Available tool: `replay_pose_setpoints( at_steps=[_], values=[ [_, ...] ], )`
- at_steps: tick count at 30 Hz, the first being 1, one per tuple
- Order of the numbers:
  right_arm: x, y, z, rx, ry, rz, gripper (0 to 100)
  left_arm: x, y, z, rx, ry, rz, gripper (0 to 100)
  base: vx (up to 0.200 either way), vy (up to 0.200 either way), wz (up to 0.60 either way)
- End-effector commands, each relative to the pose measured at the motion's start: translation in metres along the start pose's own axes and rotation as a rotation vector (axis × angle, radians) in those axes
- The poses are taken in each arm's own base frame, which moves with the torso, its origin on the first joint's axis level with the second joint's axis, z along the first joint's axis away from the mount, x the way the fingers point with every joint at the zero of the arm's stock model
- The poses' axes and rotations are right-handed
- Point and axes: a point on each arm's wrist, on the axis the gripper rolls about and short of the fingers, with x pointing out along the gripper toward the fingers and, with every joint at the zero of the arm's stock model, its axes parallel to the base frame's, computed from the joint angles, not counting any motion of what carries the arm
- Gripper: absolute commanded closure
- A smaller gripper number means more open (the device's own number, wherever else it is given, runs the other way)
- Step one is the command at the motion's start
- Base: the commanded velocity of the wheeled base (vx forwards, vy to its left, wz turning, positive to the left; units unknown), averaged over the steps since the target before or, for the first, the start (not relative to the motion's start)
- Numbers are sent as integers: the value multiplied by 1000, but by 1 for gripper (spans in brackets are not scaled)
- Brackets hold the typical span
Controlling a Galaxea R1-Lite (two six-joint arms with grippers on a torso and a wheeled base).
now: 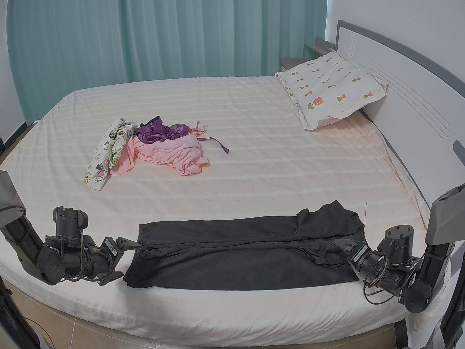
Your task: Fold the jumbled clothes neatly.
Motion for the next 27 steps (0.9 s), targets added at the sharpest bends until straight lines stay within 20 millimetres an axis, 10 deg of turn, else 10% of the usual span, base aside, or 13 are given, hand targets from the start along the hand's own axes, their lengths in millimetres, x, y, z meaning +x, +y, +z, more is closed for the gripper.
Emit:
replay_pose_setpoints(
  at_steps=[1,12,13,27],
  values=[
    [8,-5,-4,-2,15,-27,0,1,1,0,-1,1,3,0,0,0,0],
    [12,-8,-6,0,21,-39,0,4,2,0,-2,6,8,0,0,0,0],
    [13,-8,-7,0,24,-41,100,4,2,0,-2,6,8,0,0,0,0],
    [2,-13,-8,-10,-2,-85,100,4,2,0,-2,6,8,0,0,0,0]
  ],
)
